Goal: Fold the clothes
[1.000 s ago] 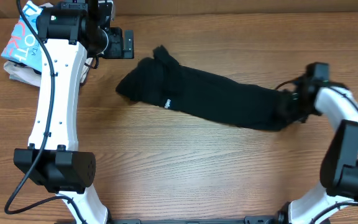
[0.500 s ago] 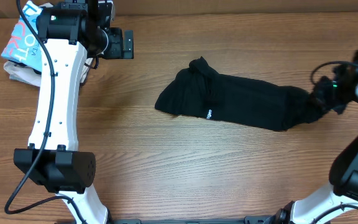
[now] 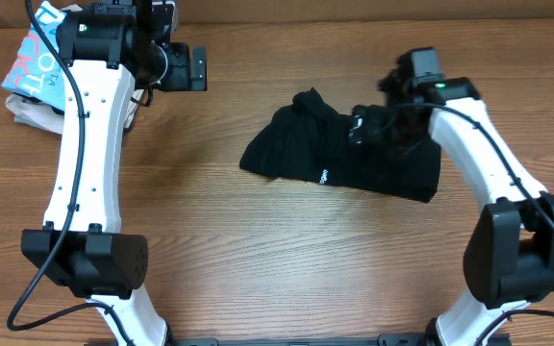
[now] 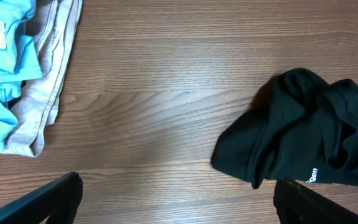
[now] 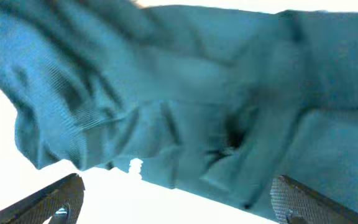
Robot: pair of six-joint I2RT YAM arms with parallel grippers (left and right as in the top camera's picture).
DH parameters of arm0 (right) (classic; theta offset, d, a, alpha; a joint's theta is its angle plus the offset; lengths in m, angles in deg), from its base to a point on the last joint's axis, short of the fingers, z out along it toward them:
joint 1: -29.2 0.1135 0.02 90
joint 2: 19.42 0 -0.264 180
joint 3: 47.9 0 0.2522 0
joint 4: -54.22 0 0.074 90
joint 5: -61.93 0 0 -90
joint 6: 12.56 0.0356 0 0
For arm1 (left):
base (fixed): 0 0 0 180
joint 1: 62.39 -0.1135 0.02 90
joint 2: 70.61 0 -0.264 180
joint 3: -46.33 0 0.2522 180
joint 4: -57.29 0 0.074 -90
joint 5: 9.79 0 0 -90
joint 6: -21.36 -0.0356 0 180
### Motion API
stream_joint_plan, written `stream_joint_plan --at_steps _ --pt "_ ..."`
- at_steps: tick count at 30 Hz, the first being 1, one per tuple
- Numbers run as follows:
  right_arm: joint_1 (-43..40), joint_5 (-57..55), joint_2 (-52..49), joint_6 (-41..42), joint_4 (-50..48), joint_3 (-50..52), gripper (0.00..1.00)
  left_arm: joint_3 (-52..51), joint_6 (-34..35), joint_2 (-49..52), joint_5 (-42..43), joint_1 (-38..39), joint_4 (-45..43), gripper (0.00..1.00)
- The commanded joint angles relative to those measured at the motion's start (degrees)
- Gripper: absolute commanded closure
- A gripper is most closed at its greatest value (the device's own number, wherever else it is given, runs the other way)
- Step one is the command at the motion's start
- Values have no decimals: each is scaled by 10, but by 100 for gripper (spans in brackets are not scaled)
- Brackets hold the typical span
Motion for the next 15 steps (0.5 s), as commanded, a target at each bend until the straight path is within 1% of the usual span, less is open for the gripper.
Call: stream_joint_plan --at_steps 1,3,5,8,10,15 --pt "5 9 3 15 10 -23 0 9 -9 5 -1 0 0 0" --pt "-6 13 3 17 30 -42 0 4 -24 5 21 1 -2 0" --pt "-24 17 3 17 57 -68 0 -10 -60 6 66 2 -6 0" --pt "-59 17 3 16 99 -106 0 -58 -111 6 129 10 -30 0" --pt "-80 17 3 14 114 -120 0 -104 -136 6 151 19 -64 0" --pt "-113 21 3 9 135 -122 0 -220 -163 6 193 36 -160 0"
